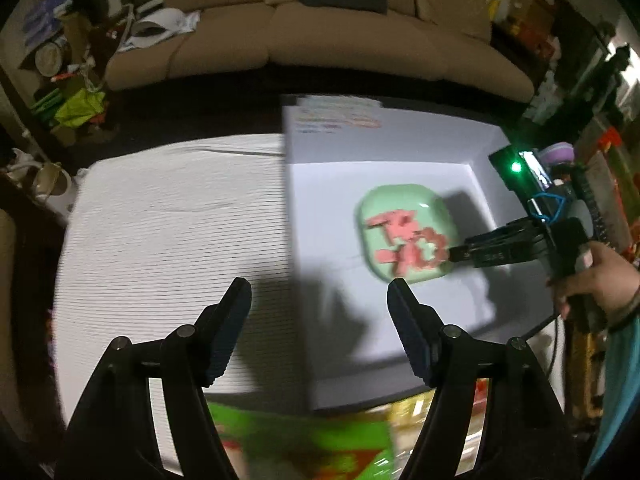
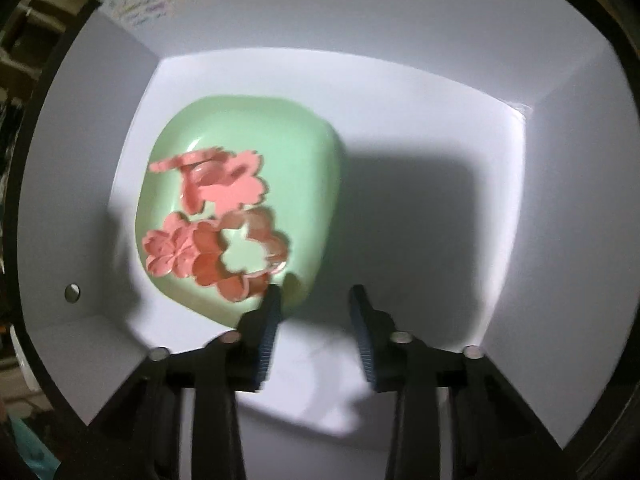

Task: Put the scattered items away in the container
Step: 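Lower the mint-green plate onto the box floor and open both tools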

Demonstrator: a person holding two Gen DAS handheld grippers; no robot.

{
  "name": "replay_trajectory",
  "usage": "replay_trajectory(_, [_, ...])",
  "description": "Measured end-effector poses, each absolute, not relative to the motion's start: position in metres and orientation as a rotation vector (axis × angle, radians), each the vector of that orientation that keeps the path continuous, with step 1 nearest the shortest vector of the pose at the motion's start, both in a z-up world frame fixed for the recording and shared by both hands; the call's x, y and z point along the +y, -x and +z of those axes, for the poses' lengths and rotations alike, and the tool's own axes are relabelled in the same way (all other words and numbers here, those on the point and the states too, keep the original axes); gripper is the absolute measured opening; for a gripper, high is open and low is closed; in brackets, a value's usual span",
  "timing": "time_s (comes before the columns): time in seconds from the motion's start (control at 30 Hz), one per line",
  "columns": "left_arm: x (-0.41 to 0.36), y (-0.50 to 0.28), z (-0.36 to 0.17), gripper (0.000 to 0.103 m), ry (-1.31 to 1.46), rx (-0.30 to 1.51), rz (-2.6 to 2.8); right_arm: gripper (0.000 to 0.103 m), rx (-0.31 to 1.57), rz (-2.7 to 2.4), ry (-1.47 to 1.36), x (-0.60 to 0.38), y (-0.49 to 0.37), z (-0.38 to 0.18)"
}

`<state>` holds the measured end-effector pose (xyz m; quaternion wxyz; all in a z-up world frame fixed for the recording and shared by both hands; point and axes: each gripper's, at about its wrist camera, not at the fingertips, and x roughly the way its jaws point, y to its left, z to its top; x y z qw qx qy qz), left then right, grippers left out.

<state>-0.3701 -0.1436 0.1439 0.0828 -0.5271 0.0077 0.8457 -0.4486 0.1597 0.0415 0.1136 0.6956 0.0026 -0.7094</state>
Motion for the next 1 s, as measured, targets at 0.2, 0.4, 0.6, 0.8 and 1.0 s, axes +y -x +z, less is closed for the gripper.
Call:
replay_trajectory(0.2, [-0.166,0.362,0.167,0.069,1.537,0.181,2.554,0.027,0.050,-2.076,-2.064,0.140,0.462,0.038])
replay_trajectory(0.4, [-0.181,0.363,0.164,0.069,1.556,0.213,2.546,0.026,-0.150,-2.114,-2.013,0.125,0.480,0.040])
replay_trajectory(0.6, [-0.187,0.367,0.153,0.069,1.568,0.225,2.530,0.024,-0.357,-2.167,-1.977,0.116,0.497,0.044])
replay_trajectory(0.8, [-0.184,0.368,0.147,0.069,1.553,0.218,2.511,0.029,-0.088,-2.219,-1.978,0.095,0.493,0.069])
replay_trajectory(1.0, [-0.175,0.362,0.147,0.069,1.555,0.250,2.495,0.058,0.226,-2.106,-1.916,0.079,0.469,0.103])
